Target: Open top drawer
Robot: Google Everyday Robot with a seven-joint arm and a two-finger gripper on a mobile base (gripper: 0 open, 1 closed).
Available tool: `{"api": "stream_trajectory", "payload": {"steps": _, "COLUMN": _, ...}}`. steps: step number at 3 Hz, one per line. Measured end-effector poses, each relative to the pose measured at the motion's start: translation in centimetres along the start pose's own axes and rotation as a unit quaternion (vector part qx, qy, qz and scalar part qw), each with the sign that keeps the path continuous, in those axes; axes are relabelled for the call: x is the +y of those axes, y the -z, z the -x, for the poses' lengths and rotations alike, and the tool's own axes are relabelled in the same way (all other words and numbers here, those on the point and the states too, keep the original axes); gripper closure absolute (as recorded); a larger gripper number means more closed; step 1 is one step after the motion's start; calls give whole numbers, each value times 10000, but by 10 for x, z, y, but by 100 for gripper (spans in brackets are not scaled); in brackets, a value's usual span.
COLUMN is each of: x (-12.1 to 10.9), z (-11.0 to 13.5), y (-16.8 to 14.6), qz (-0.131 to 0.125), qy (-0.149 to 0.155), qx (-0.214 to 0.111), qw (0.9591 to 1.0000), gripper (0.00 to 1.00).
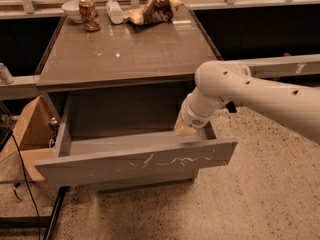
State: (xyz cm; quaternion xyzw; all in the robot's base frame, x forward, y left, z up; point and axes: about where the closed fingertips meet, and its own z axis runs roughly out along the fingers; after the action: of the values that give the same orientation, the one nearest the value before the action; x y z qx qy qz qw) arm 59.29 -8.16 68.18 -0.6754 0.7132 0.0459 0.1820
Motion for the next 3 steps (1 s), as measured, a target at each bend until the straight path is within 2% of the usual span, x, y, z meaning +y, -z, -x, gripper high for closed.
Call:
{"api": "stream_trajectory", "payload": {"steps": 1, "x": 9, "z": -1, "y": 3, "qz": 70, "qy": -14, "qx": 65, "qw": 10000, "gripper": 93}}
{"api": "stream_trajectory", "payload": {"steps": 2, "x": 9, "z": -1, "y": 3, "qz": 70, "qy": -14, "qx": 65, "qw": 10000, "gripper": 75}}
{"api": "stream_trajectory", "payload": {"steps": 3, "x": 9, "z": -1, "y": 3, "qz": 70, "qy": -14, "qx": 65, "qw": 10000, "gripper": 51}}
